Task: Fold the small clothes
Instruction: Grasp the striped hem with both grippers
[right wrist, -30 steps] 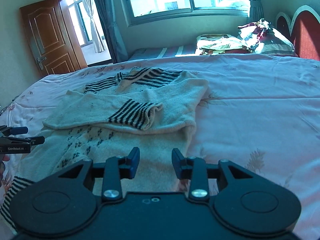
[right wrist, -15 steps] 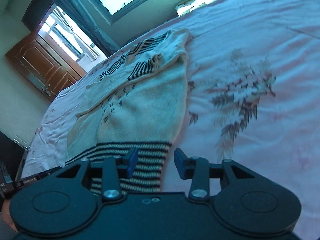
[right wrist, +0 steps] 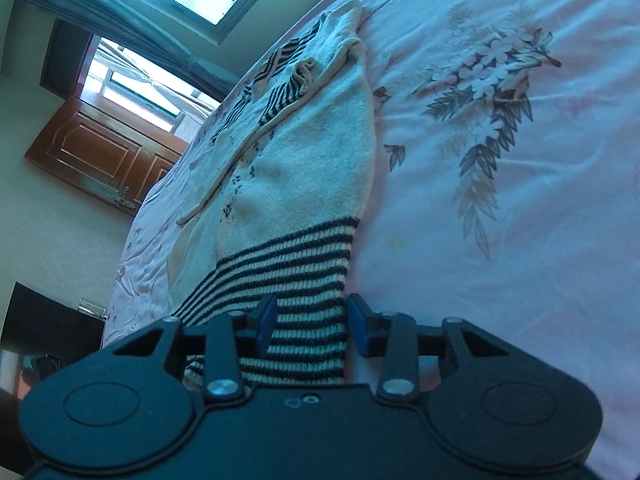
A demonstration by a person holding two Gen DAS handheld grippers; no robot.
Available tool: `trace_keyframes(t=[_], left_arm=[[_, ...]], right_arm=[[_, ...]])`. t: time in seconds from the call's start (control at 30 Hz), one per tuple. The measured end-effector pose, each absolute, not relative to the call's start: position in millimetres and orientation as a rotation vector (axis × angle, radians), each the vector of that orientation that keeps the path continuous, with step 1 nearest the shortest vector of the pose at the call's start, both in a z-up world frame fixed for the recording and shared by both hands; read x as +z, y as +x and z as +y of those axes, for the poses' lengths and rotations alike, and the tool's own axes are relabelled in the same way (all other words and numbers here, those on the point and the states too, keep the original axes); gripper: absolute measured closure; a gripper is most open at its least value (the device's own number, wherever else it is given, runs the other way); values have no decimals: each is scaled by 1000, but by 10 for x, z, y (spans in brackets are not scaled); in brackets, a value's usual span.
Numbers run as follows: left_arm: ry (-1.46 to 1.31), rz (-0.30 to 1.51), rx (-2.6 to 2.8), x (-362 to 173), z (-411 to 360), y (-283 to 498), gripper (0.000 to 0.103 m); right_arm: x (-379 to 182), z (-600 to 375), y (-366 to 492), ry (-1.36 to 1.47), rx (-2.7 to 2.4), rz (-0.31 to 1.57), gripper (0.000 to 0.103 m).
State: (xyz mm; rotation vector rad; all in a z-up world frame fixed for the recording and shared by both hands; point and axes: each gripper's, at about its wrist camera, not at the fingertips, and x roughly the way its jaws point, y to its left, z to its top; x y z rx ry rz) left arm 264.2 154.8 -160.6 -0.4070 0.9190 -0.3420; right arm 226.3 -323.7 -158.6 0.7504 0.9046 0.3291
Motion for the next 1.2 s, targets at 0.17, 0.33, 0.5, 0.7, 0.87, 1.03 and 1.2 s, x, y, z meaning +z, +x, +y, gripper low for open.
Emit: trace_keyframes(t=[0.17, 0.33, 0.5, 0.7, 0.87, 1.03, 1.2], left_arm=[[-408, 921, -361, -1616, 1464, 2755, 67], [-424, 920, -374, -1645, 1441, 2794, 75], [-491, 949, -454, -1706, 1471, 2742, 77], [-648, 945, -459, -1853, 1543, 2687, 77], [-631, 916, -408, -1876, 1537, 2678, 98], [-668, 767, -404, -1647, 1793, 2455, 98], [-631, 857, -357, -1948, 1783, 2512, 98]], right_arm=[[-1590, -3177, 2421, 741, 366, 919, 65], [-1602, -3186, 2461, 756, 389, 933, 65], [-1606, -3146, 2323, 768, 430, 957, 65], [-1681, -3187, 2299, 847, 416, 931, 72], [-1653, -3112, 2374, 798, 357, 928, 96], [-1314, -3207, 2156, 731, 380, 807, 97], [-1578, -3281, 2149, 685, 303, 877, 98]])
